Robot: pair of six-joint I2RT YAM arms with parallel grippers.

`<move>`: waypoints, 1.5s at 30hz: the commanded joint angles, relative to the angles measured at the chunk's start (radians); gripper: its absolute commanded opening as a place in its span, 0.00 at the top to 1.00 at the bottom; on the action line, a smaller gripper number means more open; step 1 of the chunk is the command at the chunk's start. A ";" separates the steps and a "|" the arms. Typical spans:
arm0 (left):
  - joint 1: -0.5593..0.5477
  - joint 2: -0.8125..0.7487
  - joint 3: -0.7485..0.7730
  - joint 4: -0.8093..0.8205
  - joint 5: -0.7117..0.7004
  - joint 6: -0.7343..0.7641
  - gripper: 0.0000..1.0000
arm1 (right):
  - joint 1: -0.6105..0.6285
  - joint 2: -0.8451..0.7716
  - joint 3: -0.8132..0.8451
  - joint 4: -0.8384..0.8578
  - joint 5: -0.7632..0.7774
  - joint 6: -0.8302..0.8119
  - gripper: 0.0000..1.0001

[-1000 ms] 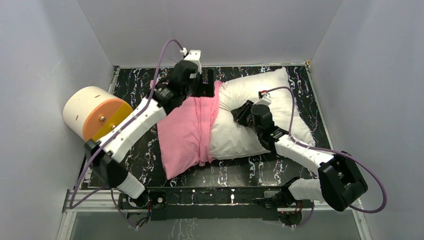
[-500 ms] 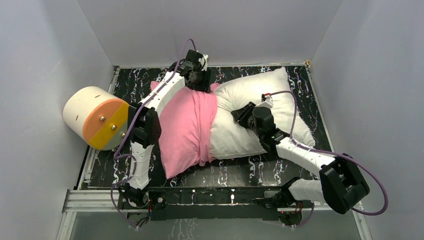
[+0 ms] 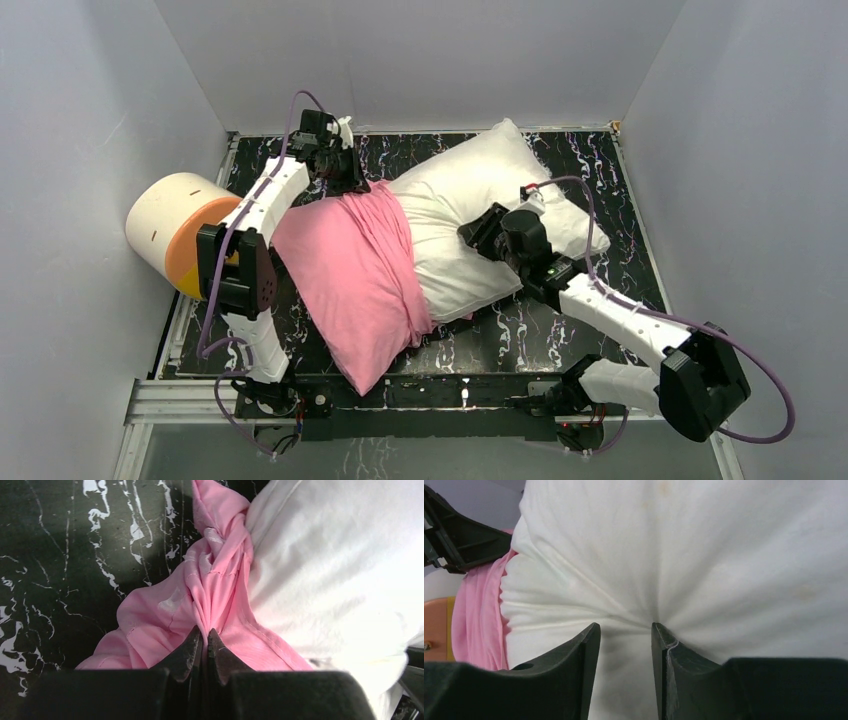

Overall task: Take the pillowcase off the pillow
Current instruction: Remove the pillow from the pillowcase.

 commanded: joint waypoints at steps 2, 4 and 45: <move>-0.012 -0.045 0.018 0.074 0.091 0.073 1.00 | 0.031 -0.015 0.288 -0.479 0.051 -0.253 0.38; -0.019 -0.063 0.015 0.081 0.088 0.081 1.00 | 0.032 0.033 0.440 -0.575 0.125 -0.313 0.27; 0.167 -0.337 -0.151 0.010 0.006 0.055 0.29 | -0.211 0.622 0.819 -0.768 0.445 -0.296 0.91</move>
